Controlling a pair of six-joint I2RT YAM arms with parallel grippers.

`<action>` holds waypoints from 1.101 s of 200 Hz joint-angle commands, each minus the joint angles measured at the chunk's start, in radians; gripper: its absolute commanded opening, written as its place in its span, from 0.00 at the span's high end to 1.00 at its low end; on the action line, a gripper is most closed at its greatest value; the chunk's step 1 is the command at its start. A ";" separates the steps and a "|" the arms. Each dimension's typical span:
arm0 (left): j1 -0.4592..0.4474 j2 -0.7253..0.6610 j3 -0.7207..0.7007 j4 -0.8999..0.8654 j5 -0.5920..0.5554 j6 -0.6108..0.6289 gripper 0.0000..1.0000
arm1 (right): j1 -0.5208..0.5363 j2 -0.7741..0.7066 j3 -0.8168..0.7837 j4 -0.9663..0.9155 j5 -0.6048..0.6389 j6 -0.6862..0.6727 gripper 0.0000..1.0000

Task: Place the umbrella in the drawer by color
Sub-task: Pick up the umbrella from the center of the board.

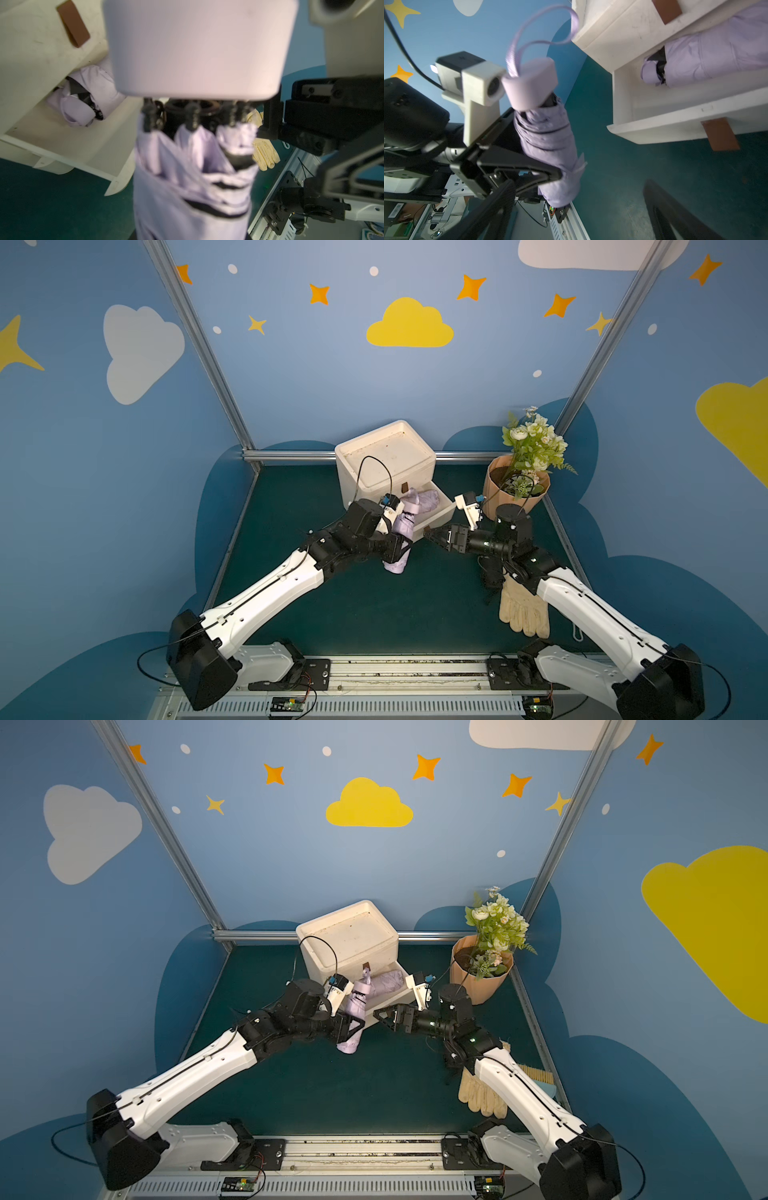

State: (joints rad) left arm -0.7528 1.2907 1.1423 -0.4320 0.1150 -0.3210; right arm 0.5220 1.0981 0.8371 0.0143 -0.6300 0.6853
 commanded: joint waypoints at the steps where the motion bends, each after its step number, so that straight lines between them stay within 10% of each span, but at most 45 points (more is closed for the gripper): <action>1: -0.029 0.007 0.027 0.086 -0.009 0.050 0.69 | 0.027 0.033 0.055 0.050 0.066 0.021 0.02; 48: -0.078 0.058 0.055 0.070 -0.061 0.075 0.69 | 0.089 0.106 0.108 -0.013 0.118 0.004 0.15; 102: -0.092 0.099 0.096 0.058 -0.076 0.083 0.67 | 0.125 0.146 0.130 -0.043 0.135 -0.004 0.54; 137: -0.092 0.098 0.106 0.050 -0.080 0.083 0.52 | 0.117 0.106 0.140 -0.117 0.185 -0.048 0.77; 157: -0.087 0.071 0.104 0.050 -0.064 0.095 0.28 | 0.089 0.068 0.122 -0.125 0.195 -0.076 0.87; 190: -0.032 -0.015 0.090 0.042 0.056 0.113 0.03 | -0.021 0.000 0.075 -0.124 0.130 -0.155 0.90; 220: 0.082 -0.083 0.057 0.070 0.287 0.096 0.00 | -0.182 -0.044 0.030 -0.089 -0.051 -0.171 0.92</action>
State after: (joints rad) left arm -0.7456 1.2640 1.2114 -0.3977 0.1978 -0.2245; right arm 0.4324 1.1007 0.8951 -0.1207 -0.5243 0.5583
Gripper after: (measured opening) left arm 0.999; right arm 0.258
